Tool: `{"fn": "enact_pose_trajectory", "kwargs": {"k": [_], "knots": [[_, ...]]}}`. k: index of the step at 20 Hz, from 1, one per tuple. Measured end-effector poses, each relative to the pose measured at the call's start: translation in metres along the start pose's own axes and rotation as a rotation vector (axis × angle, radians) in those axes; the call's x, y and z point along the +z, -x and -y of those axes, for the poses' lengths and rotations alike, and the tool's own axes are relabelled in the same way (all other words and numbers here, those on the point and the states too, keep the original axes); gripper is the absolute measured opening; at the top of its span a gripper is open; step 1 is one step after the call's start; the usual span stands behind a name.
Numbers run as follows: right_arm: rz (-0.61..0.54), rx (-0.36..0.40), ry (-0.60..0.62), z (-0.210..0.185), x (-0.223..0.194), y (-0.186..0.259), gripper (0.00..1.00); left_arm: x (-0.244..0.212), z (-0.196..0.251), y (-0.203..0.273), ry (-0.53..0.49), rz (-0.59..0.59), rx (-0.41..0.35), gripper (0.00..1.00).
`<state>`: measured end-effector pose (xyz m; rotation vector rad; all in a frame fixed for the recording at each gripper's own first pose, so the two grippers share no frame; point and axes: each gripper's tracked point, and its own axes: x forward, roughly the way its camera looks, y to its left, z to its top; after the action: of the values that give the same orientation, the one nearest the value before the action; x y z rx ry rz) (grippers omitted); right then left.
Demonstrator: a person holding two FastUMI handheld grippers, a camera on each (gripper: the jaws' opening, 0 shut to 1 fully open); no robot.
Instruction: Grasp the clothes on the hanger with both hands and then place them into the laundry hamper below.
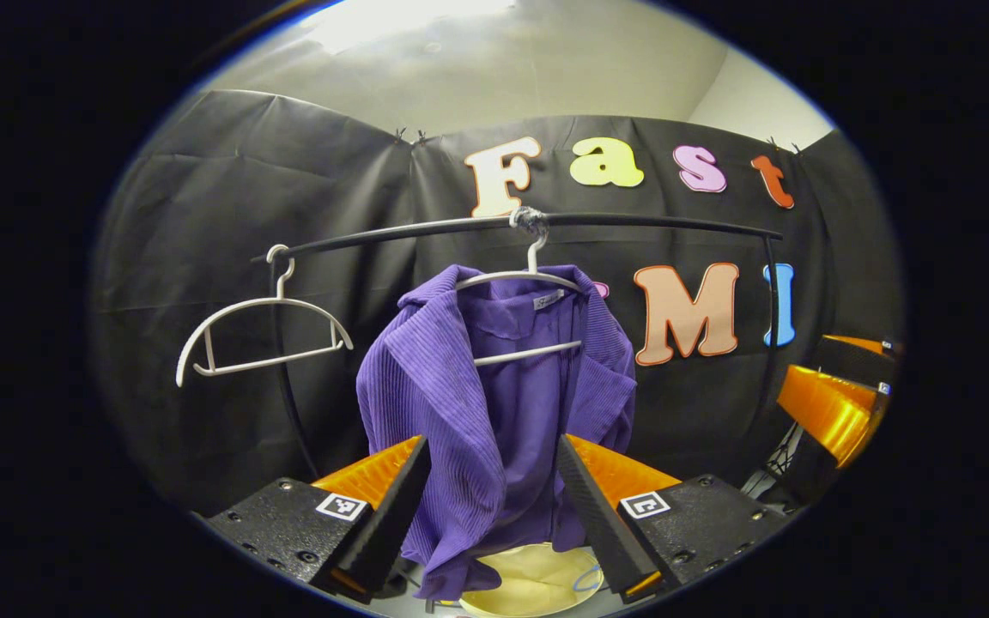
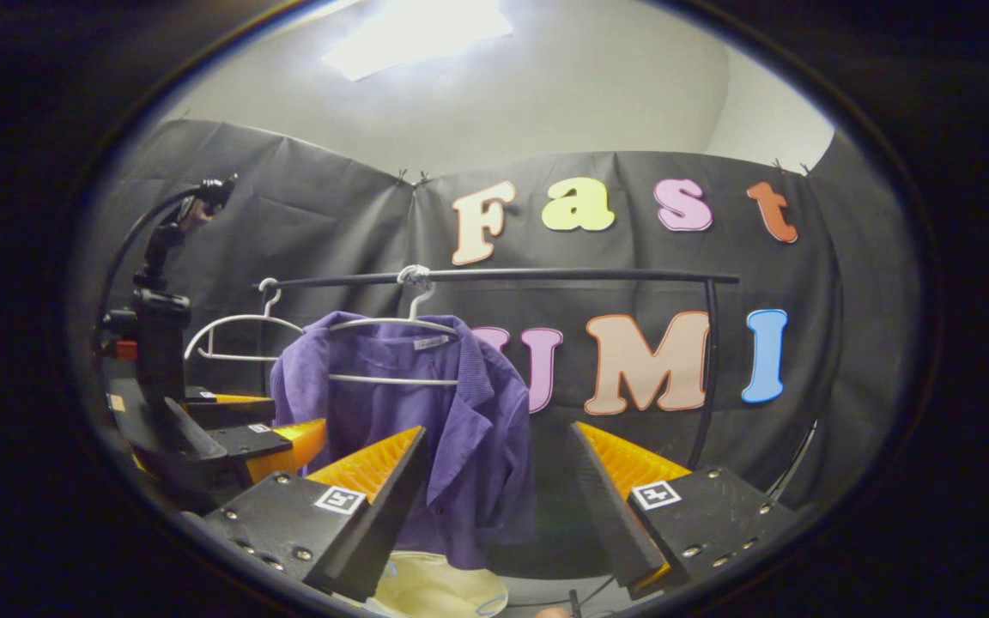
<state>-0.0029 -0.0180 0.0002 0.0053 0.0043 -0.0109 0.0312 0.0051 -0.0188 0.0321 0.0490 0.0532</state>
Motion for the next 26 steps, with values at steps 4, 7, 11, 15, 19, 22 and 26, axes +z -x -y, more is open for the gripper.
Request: {"fn": "enact_pose_trajectory", "kwargs": {"k": [4, 7, 11, 15, 19, 22, 26], "knots": [[-0.006, -0.023, 0.002, 0.010, -0.002, 0.000, 0.94, -0.011, -0.007, -0.017, -0.006, -0.025, 0.032, 0.85], [-0.012, -0.042, 0.004, 0.018, -0.005, -0.004, 0.94, -0.017, -0.011, -0.028, 0.004, -0.035, 0.047, 0.80], [-0.016, -0.057, 0.005, 0.025, -0.007, -0.011, 0.97, -0.018, -0.016, -0.041, -0.005, -0.036, 0.065, 0.70], [-0.019, -0.050, 0.005, 0.025, -0.013, -0.021, 0.94, -0.019, -0.015, -0.046, 0.011, -0.043, 0.046, 0.34], [-0.035, -0.020, 0.007, 0.016, -0.022, -0.032, 0.94, -0.022, -0.027, -0.045, 0.019, -0.067, 0.081, 0.04], [-0.044, 0.011, 0.006, 0.007, -0.027, -0.046, 0.94, -0.022, -0.034, -0.044, 0.062, -0.086, 0.097, 0.01], [-0.050, 0.054, 0.010, -0.004, -0.033, -0.062, 0.94, -0.020, -0.033, -0.039, 0.080, -0.088, 0.075, 0.00]]}}
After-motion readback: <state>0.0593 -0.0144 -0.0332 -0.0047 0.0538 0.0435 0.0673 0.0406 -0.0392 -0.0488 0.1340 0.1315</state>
